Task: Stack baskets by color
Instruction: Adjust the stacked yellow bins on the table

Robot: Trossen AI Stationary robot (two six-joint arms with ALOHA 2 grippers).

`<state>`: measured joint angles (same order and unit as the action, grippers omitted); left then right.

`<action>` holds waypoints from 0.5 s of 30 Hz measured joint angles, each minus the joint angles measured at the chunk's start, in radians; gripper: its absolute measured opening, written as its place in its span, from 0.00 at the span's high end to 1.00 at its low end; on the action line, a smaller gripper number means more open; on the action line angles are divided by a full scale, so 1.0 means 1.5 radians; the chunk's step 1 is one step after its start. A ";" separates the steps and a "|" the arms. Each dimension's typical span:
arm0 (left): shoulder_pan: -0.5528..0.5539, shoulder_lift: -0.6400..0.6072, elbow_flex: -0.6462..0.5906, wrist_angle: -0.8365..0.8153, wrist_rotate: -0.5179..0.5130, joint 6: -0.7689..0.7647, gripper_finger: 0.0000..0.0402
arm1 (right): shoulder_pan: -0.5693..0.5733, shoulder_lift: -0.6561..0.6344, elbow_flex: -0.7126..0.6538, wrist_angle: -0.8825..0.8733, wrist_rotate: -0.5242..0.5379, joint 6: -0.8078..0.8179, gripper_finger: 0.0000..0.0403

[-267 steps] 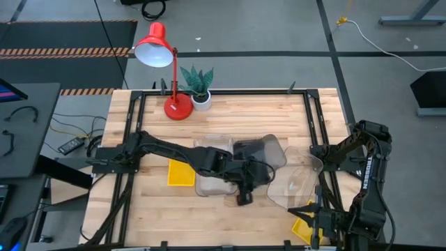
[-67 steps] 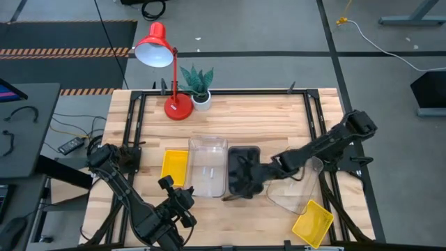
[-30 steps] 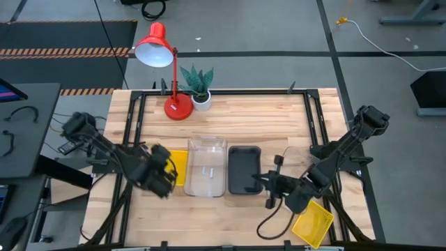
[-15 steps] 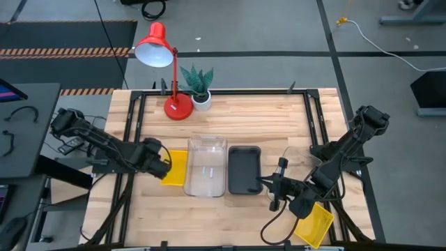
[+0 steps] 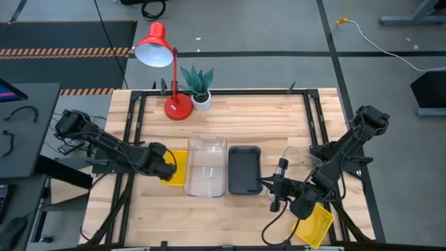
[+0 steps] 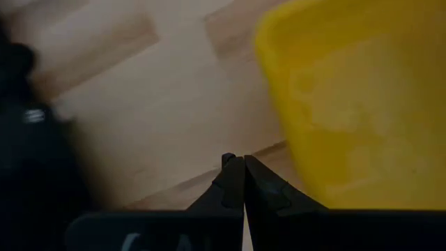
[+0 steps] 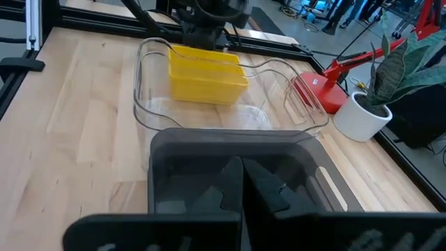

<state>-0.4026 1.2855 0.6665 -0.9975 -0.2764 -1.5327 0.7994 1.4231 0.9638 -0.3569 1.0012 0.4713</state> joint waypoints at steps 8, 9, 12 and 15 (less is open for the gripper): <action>0.002 0.017 -0.001 0.169 -0.033 0.059 0.99 | 0.000 0.000 0.000 0.000 0.000 0.000 0.99; 0.002 0.017 -0.001 0.179 -0.040 0.060 0.99 | 0.000 0.000 0.000 -0.002 -0.001 -0.001 0.99; 0.002 0.017 -0.001 0.205 -0.058 0.074 0.99 | 0.000 0.000 0.000 -0.003 0.000 -0.001 0.99; 0.002 0.017 -0.001 0.213 -0.082 0.074 0.99 | 0.000 0.000 0.000 -0.006 0.000 -0.002 0.99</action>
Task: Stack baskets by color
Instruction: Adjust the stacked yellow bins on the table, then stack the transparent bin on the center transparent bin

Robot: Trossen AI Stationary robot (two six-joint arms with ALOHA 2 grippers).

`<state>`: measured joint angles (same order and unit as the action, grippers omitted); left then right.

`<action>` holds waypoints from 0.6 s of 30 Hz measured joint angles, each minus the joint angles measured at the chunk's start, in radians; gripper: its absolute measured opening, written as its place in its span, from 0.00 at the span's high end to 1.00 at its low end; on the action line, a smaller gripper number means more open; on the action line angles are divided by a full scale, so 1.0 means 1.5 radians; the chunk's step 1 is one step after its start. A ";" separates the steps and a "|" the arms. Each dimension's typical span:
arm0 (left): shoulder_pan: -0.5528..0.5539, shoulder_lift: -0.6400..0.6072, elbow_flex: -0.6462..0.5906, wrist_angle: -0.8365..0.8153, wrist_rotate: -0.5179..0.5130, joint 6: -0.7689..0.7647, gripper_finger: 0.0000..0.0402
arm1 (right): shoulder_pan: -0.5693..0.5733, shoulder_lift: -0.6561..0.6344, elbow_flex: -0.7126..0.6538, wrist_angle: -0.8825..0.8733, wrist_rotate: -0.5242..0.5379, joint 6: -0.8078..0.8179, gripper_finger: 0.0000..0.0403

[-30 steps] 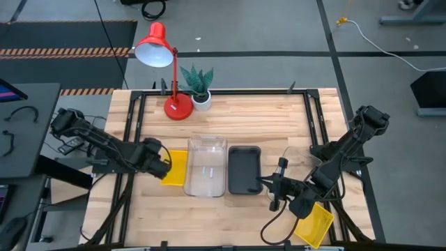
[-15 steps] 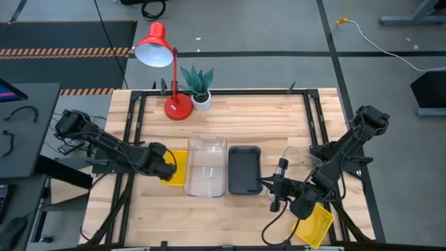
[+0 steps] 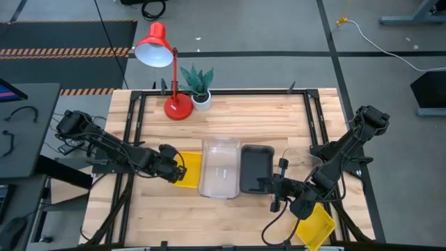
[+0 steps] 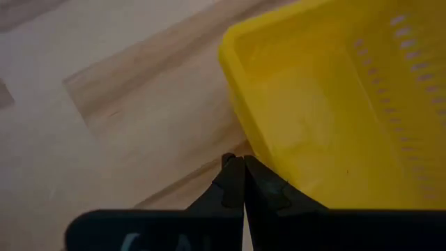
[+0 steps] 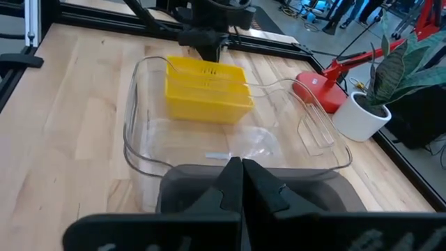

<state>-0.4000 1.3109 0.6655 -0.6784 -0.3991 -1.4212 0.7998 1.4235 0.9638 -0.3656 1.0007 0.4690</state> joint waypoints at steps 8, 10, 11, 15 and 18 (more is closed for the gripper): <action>-0.002 -0.023 0.018 -0.076 -0.016 0.015 0.99 | 0.020 -0.025 0.000 0.004 -0.014 -0.016 0.99; -0.009 -0.034 0.043 -0.140 -0.033 0.010 0.99 | 0.028 -0.037 0.007 0.006 -0.045 -0.015 0.99; -0.016 -0.039 0.060 -0.173 -0.046 0.007 0.99 | 0.032 -0.042 0.014 0.007 -0.069 -0.009 0.99; -0.063 -0.042 0.136 -0.255 -0.099 0.020 0.98 | 0.039 -0.042 0.052 0.009 -0.216 0.007 0.99; -0.112 -0.042 0.174 -0.227 -0.148 0.077 0.97 | 0.047 -0.018 0.077 0.000 -0.333 0.018 0.99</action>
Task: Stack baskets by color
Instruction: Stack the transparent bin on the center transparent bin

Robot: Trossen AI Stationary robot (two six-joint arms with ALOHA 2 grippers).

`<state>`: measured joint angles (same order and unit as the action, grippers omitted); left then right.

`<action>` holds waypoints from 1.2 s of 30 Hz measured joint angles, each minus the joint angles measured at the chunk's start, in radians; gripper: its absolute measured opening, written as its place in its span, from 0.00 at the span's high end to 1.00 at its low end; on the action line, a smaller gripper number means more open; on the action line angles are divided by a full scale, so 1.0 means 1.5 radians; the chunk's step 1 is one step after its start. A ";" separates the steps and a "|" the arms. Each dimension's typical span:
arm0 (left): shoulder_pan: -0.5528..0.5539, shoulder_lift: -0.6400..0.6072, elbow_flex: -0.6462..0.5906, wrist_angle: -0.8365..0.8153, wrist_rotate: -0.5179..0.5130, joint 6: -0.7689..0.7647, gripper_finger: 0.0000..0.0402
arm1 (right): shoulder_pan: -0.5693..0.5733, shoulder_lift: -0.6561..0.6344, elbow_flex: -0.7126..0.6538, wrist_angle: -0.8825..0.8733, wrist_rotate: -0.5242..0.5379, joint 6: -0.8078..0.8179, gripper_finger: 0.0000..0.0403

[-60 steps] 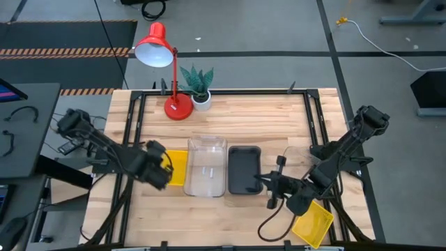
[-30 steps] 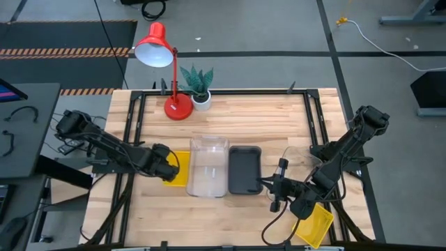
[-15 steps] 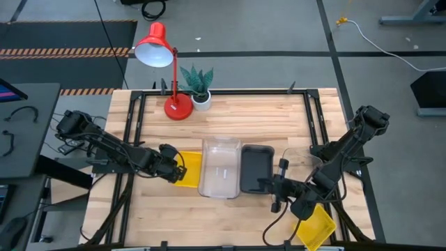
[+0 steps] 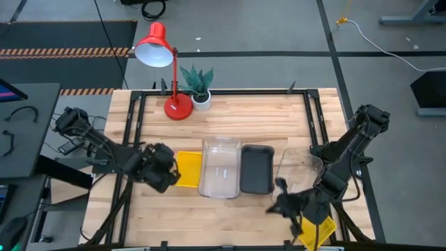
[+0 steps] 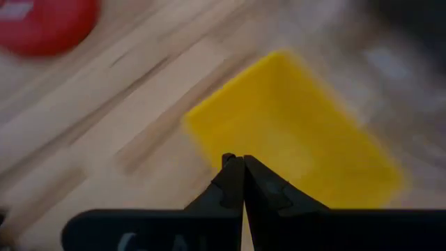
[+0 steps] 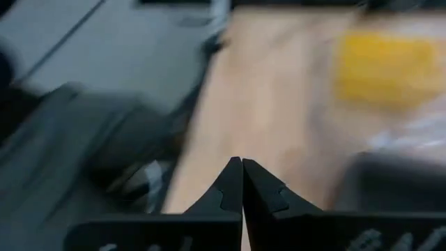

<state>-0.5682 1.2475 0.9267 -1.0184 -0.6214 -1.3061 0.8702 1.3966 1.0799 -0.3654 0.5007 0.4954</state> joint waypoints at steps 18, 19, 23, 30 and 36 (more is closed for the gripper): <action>-0.143 0.037 -0.045 0.303 -0.246 0.163 0.97 | 0.015 0.064 0.080 -0.100 -0.216 0.212 0.99; -0.143 0.037 -0.045 0.303 -0.246 0.163 0.98 | 0.017 0.068 0.095 -0.155 -0.204 0.244 0.99; -0.143 0.037 -0.045 0.302 -0.247 0.164 0.98 | 0.022 0.085 0.118 -0.306 -0.188 0.369 0.93; -0.143 0.037 -0.045 0.302 -0.246 0.164 0.96 | 0.019 0.139 0.117 -0.407 -0.200 0.423 0.68; -0.143 0.037 -0.045 0.302 -0.246 0.164 0.98 | 0.013 0.216 0.117 -0.416 -0.224 0.426 0.51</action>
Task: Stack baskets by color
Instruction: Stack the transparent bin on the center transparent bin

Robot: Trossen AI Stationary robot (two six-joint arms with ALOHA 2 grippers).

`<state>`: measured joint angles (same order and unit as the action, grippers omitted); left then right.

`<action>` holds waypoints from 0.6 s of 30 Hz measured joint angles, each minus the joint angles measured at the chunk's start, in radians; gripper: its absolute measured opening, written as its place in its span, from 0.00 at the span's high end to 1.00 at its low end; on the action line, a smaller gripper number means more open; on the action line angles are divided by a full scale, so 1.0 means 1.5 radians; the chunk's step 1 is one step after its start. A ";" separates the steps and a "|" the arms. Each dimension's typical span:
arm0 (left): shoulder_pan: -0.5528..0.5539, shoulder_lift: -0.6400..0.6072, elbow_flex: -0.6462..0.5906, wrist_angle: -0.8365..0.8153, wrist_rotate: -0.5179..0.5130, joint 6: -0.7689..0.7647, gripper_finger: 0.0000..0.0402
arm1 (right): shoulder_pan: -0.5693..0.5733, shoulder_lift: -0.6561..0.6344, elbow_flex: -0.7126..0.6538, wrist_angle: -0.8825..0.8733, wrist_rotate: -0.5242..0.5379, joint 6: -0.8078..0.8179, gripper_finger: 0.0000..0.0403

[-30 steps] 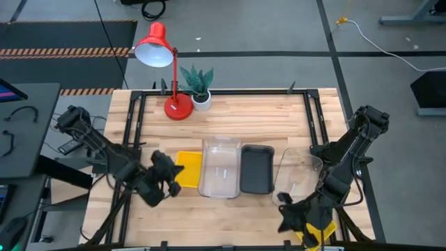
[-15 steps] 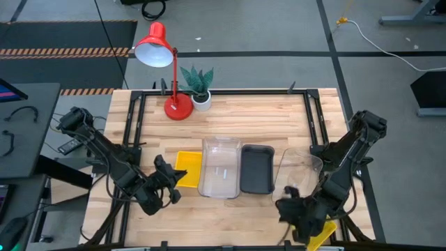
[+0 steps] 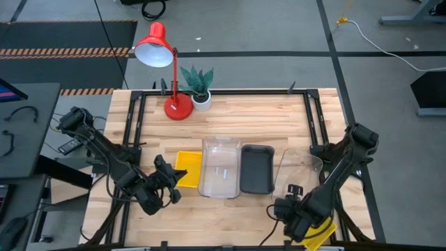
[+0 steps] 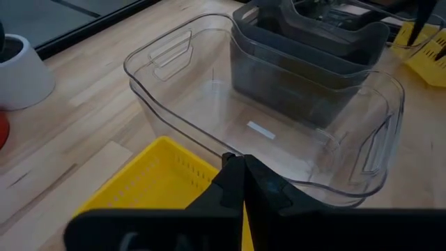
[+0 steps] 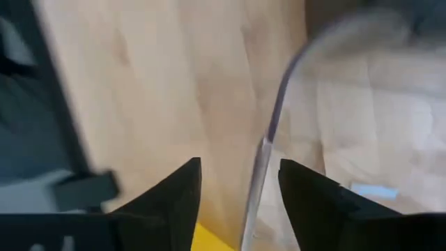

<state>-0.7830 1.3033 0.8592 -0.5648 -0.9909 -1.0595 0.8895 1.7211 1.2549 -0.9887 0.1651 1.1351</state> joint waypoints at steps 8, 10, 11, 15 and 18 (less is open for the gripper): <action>0.000 0.000 0.000 0.000 0.000 -0.001 0.96 | -0.007 0.090 0.000 -0.024 -0.034 -0.039 0.58; 0.000 0.000 0.000 0.001 0.000 -0.001 0.97 | -0.006 0.100 0.000 -0.025 -0.039 -0.052 0.67; 0.000 0.000 0.000 0.001 0.000 -0.001 0.97 | -0.005 0.103 0.000 -0.027 -0.041 -0.055 0.73; 0.000 0.000 0.000 0.002 0.000 -0.001 0.98 | -0.002 0.100 0.000 -0.064 -0.051 -0.062 0.96; 0.000 0.000 0.000 0.003 0.000 -0.001 0.97 | 0.001 0.076 -0.001 -0.103 -0.042 -0.073 0.96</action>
<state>-0.7830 1.3029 0.8593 -0.5603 -0.9909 -1.0615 0.8904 1.8357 1.2535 -1.1429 0.1025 1.0260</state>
